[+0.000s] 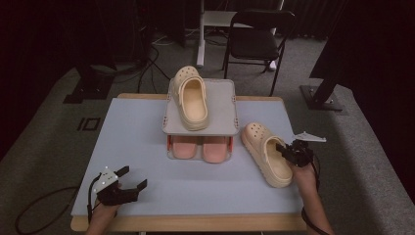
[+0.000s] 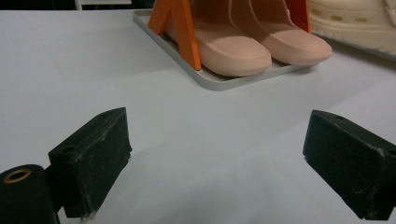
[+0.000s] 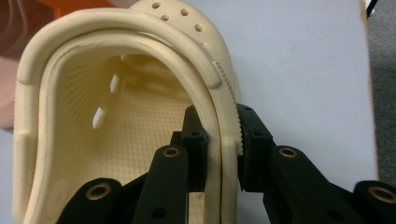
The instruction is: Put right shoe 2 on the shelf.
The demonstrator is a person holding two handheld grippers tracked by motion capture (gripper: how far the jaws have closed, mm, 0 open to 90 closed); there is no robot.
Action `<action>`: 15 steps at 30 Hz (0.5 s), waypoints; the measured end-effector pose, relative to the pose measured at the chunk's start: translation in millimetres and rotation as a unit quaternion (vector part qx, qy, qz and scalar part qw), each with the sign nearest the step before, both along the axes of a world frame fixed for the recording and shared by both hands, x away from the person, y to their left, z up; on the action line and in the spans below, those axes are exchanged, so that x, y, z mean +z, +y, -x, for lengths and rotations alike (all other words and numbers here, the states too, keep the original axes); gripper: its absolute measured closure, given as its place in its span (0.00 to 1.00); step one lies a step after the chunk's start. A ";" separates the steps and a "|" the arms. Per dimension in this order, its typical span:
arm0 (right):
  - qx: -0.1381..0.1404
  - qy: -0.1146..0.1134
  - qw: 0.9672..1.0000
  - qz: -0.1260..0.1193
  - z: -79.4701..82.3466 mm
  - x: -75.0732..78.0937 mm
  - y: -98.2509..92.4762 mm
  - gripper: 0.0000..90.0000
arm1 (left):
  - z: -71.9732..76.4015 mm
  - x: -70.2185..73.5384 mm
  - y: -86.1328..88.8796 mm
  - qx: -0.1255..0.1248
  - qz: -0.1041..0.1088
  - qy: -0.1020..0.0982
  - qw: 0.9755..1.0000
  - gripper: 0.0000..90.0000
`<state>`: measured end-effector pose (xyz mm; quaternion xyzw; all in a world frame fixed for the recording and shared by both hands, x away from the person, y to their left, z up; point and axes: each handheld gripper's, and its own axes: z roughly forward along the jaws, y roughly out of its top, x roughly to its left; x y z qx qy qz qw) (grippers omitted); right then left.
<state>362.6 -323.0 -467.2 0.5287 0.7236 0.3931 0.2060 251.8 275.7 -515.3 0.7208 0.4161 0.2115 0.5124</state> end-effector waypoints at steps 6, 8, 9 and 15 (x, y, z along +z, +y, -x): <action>-0.009 -0.014 1.000 -0.002 -2.1 22.6 0.5 0.84 | -0.1 0.5 0.0 0.000 -0.001 -0.002 1.000 0.08; -0.012 -0.019 1.000 -0.004 -2.9 30.3 0.7 0.84 | -0.1 0.6 0.4 0.000 0.000 -0.001 1.000 0.08; -0.013 -0.021 1.000 -0.006 -3.4 34.1 0.7 0.84 | -0.1 0.7 0.6 0.001 -0.001 -0.002 1.000 0.08; -0.020 -0.036 0.999 -0.010 -6.5 56.2 2.3 0.85 | 0.0 0.7 0.1 -0.001 -0.002 -0.002 1.000 0.08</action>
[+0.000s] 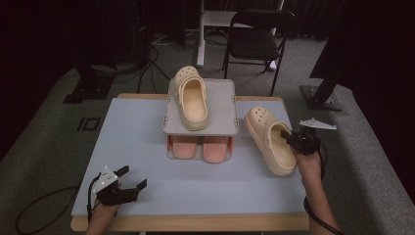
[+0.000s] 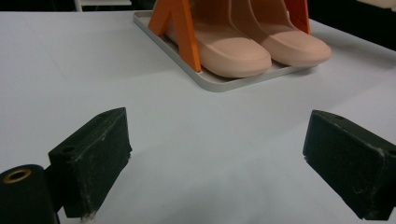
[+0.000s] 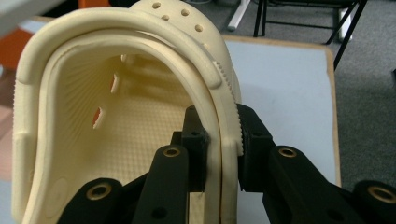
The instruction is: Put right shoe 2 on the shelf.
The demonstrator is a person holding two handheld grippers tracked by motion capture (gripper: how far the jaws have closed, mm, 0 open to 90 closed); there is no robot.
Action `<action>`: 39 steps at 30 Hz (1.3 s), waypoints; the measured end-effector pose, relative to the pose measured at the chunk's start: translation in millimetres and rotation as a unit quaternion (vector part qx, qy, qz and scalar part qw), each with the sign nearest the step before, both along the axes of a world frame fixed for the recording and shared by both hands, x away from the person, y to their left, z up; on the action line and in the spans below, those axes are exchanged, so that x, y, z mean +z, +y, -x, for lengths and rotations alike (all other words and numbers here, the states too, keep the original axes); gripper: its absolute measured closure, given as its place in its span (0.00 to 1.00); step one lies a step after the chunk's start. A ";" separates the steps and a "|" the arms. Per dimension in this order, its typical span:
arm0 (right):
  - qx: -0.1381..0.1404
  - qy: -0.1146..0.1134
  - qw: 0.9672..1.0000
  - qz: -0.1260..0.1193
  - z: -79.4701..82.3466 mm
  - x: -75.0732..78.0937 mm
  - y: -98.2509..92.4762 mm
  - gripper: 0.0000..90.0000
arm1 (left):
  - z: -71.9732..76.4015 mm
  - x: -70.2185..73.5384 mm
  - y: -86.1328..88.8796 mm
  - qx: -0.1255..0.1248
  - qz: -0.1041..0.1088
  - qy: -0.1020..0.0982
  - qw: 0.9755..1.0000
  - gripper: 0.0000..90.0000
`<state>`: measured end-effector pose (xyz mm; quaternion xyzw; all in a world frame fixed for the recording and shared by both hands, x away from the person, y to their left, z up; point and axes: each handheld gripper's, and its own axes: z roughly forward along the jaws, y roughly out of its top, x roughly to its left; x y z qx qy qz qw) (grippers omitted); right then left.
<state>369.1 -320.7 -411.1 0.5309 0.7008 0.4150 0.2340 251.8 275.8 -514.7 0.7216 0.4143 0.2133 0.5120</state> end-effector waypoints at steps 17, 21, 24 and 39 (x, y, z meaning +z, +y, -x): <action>-0.005 -0.025 1.000 -0.009 -12.0 55.6 16.4 0.85 | 0.0 0.2 -0.1 0.000 0.000 0.000 1.000 0.08; -0.005 -0.030 0.999 -0.008 -16.6 68.6 25.8 0.85 | 0.4 0.4 0.0 -0.001 -0.001 -0.001 1.000 0.08; -0.004 -0.035 0.999 -0.007 -20.2 76.5 33.3 0.85 | 0.5 0.6 0.9 0.000 -0.001 -0.001 1.000 0.08; 0.007 -0.045 0.999 -0.016 -34.5 99.4 67.6 0.85 | 0.5 0.9 1.7 0.000 0.001 -0.003 1.000 0.08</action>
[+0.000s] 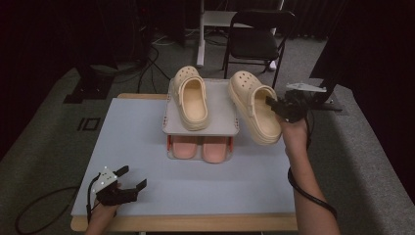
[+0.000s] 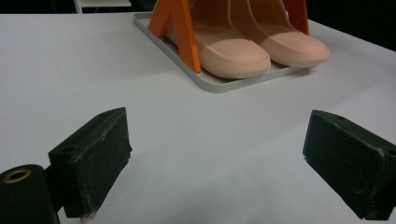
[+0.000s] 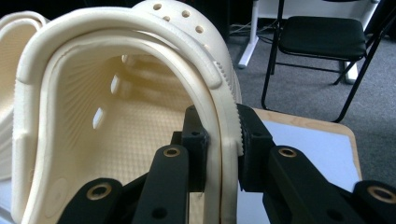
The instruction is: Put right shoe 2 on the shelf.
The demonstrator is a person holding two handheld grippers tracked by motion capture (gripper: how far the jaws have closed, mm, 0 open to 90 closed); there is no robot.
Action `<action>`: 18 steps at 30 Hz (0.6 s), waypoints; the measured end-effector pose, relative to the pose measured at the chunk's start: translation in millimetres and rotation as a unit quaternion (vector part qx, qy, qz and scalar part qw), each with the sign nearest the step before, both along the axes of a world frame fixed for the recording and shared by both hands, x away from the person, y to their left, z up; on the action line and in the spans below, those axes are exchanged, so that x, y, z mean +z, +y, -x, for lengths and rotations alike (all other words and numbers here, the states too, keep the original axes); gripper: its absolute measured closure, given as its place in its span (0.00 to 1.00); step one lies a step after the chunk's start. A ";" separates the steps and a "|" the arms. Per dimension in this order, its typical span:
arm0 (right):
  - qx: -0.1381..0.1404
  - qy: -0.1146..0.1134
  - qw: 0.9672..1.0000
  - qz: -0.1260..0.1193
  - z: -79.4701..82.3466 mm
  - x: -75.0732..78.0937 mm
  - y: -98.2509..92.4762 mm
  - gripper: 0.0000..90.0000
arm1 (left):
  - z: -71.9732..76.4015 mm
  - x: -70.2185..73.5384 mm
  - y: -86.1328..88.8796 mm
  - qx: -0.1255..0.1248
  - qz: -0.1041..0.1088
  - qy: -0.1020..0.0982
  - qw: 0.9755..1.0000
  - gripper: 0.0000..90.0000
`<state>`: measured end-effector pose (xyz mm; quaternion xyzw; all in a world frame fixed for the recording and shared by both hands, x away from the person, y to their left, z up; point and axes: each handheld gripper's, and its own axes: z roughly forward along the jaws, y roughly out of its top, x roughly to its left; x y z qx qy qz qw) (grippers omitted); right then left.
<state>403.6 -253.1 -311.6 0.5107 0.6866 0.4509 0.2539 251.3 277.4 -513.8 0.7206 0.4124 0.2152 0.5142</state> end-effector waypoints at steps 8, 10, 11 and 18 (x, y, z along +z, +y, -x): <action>0.006 0.005 1.000 0.000 -12.4 3.1 27.8 0.85 | 0.5 0.7 0.1 -0.001 0.000 -0.001 1.000 0.08; 0.008 0.005 1.000 0.003 -15.6 3.3 34.2 0.84 | 0.8 0.9 0.1 -0.001 0.000 -0.001 1.000 0.08; 0.008 0.006 1.000 0.004 -17.1 3.3 37.4 0.84 | 0.9 0.9 0.3 -0.002 0.000 0.000 1.000 0.08; 0.006 0.011 1.000 0.015 -28.0 3.5 58.5 0.84 | 1.4 1.6 0.8 -0.002 0.001 -0.001 1.000 0.08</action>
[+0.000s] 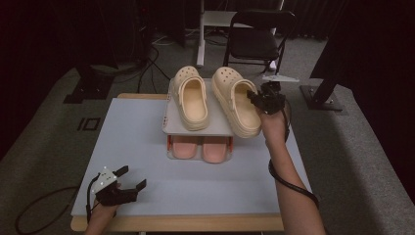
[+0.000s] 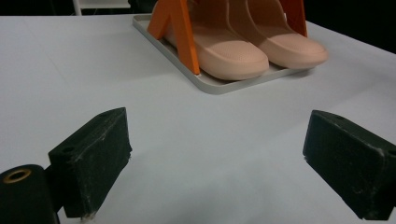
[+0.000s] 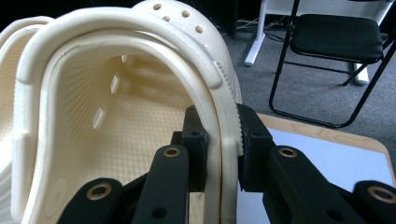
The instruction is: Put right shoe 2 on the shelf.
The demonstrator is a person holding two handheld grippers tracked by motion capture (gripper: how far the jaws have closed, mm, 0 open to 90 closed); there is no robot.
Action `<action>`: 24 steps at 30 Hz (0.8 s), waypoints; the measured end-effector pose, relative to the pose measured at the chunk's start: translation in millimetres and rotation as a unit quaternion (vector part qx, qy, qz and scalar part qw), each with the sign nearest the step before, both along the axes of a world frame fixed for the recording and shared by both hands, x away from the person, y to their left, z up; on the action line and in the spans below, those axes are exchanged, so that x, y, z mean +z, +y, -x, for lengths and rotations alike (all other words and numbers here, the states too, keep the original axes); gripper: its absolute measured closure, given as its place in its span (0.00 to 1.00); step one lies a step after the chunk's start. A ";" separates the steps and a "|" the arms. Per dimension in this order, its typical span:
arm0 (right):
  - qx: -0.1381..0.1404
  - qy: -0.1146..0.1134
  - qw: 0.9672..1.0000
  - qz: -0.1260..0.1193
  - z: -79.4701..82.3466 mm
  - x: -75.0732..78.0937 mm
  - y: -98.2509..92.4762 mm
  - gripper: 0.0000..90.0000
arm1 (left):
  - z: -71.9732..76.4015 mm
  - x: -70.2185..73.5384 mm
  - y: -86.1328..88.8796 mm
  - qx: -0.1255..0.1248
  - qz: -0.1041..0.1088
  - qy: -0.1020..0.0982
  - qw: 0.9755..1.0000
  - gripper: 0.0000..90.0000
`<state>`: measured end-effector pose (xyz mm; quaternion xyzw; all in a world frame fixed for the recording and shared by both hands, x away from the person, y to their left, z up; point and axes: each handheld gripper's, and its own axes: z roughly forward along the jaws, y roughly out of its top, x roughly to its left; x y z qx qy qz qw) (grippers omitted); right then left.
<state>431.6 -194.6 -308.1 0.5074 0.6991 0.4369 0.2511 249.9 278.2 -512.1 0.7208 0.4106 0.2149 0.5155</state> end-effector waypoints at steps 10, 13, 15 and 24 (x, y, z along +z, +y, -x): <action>-0.002 0.006 1.000 0.009 -14.5 -2.1 20.8 0.84 | 0.6 0.9 1.6 0.001 0.005 -0.004 1.000 0.08; -0.003 0.008 1.000 0.014 -17.7 -2.9 26.2 0.84 | 0.6 0.8 1.3 0.000 0.005 -0.004 1.000 0.08; -0.004 0.010 1.000 0.016 -20.2 -3.5 30.3 0.84 | 0.4 0.5 1.1 -0.001 0.005 -0.003 1.000 0.08; -0.012 0.014 1.000 0.016 -25.5 -5.5 43.2 0.84 | -0.5 0.3 1.7 -0.002 0.006 -0.002 1.000 0.08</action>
